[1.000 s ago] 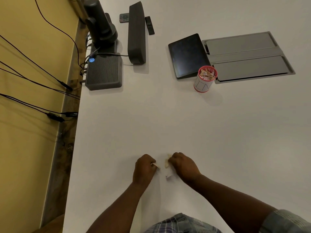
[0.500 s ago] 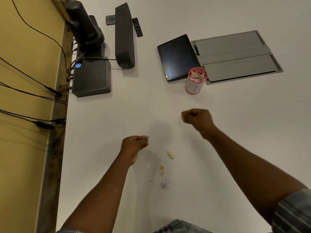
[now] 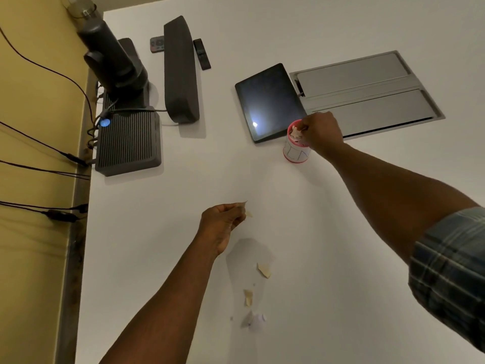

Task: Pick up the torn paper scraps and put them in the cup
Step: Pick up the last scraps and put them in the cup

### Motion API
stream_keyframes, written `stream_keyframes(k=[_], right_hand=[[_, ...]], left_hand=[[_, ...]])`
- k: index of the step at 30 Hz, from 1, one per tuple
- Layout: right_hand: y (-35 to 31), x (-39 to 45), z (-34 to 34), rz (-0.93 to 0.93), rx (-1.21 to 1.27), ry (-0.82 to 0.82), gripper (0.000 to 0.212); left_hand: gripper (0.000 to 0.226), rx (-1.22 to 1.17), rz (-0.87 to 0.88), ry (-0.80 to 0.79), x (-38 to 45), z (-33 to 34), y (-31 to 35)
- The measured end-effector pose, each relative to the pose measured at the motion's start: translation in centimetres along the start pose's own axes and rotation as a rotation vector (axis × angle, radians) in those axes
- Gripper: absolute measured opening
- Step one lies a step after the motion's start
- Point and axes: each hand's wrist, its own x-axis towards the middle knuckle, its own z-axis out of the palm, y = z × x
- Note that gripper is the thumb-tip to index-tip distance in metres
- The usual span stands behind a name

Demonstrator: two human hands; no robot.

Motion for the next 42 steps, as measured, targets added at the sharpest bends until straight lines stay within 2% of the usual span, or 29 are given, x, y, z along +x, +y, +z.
stream_keyframes(k=[2, 5, 9, 17, 19, 22, 25, 27, 29, 31, 33, 35, 38, 42], right_hand=[[-0.3, 0.6, 0.6, -0.032, -0.110, -0.087, 0.019], [-0.8, 1.7, 1.9, -0.054, -0.162, -0.133, 0.014], [-1.0, 3.4, 3.2, 0.089, -0.162, -0.185, 0.003], [-0.9, 4.2, 3.4, 0.118, -0.223, -0.204, 0.007], [-0.8, 3.8, 2.3, 0.123, -0.210, -0.241, 0.013], [0.0, 3.2, 0.1, 0.024, -0.197, -0.295, 0.033], [0.9, 2.1, -1.9, -0.065, -0.187, -0.222, 0.039], [1.4, 1.0, -2.4, -0.060, -0.120, -0.128, 0.029], [1.9, -0.6, -2.3, 0.016, 0.040, 0.040, 0.019], [2.1, -2.7, -1.7, 0.107, 0.232, 0.216, 0.024], [2.3, -5.2, -0.9, 0.179, 0.370, 0.308, 0.027], [2.5, -7.6, 0.0, 0.235, 0.455, 0.336, 0.027], [3.3, -10.3, 1.4, 0.294, 0.510, 0.351, 0.026], [4.1, -12.1, 2.6, 0.352, 0.571, 0.342, 0.025]], left_hand=[[0.014, -0.003, 0.004, 0.006, 0.6, 0.6, 0.4], [0.014, -0.008, 0.026, 0.014, 1.5, 1.4, 1.3], [0.013, -0.003, 0.072, 0.015, 2.6, 2.8, 2.7], [0.013, 0.079, 0.145, -0.015, 4.4, 6.7, 5.8], [0.012, 0.106, 0.159, -0.018, 4.9, 7.8, 6.6], [0.012, 0.159, 0.189, -0.001, 5.6, 9.8, 7.8], [0.010, 0.236, 0.237, 0.021, 6.3, 12.4, 8.9], [0.006, 0.411, 0.350, 0.063, 7.0, 14.4, 9.4], [0.004, 0.714, 0.545, 0.121, 7.9, 16.4, 9.5], [0.007, 0.954, 0.696, 0.109, 8.8, 18.4, 9.4], [0.017, 1.206, 0.791, 0.078, 9.9, 20.1, 9.0], [0.025, 1.404, 0.822, 0.040, 10.8, 21.4, 8.6], [0.040, 1.538, 0.735, -0.042, 11.3, 22.9, 8.2], [0.036, 1.656, 0.750, -0.181, 11.5, 23.8, 7.9]])
